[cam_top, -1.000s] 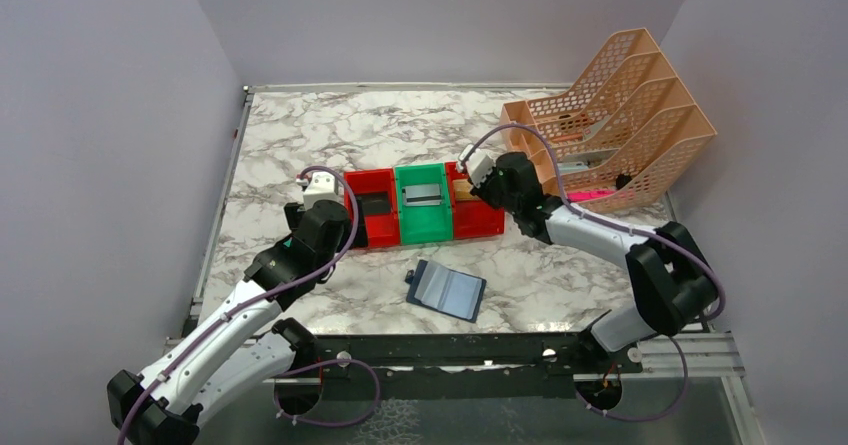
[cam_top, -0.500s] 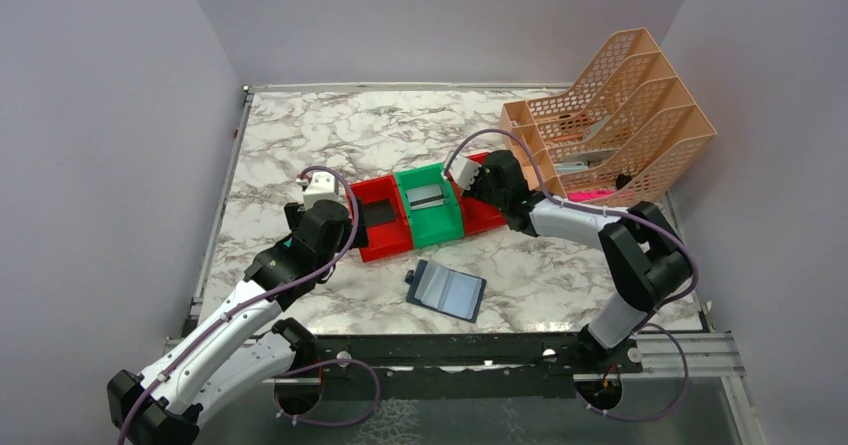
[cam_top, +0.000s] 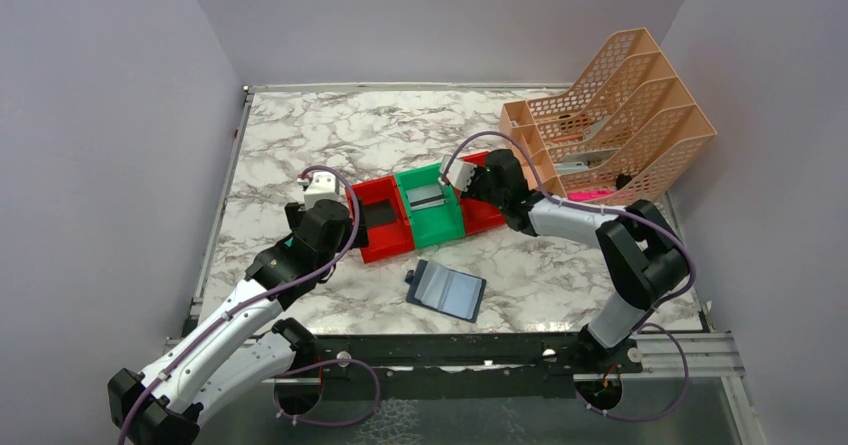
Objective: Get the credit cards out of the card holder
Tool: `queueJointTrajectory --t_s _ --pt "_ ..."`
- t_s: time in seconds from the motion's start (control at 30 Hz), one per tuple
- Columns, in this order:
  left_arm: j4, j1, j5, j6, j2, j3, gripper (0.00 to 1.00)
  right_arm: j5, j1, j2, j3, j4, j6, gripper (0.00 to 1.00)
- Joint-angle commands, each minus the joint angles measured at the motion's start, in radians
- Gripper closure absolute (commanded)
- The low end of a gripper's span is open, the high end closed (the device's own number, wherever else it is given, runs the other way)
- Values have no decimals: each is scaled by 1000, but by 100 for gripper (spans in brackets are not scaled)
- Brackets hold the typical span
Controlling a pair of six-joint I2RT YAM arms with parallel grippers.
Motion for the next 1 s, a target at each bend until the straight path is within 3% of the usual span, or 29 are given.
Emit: queueJointTrajectory --t_s 0.0,0.57,0.97 --pt "24 7 -10 -4 1 0 1 -15 4 42 4 63 -39 93" --pt "25 8 -7 -4 12 1 1 -39 4 120 29 81 -146 88" --pt "24 8 -2 -5 19 2 1 -96 4 105 32 31 -112 71"
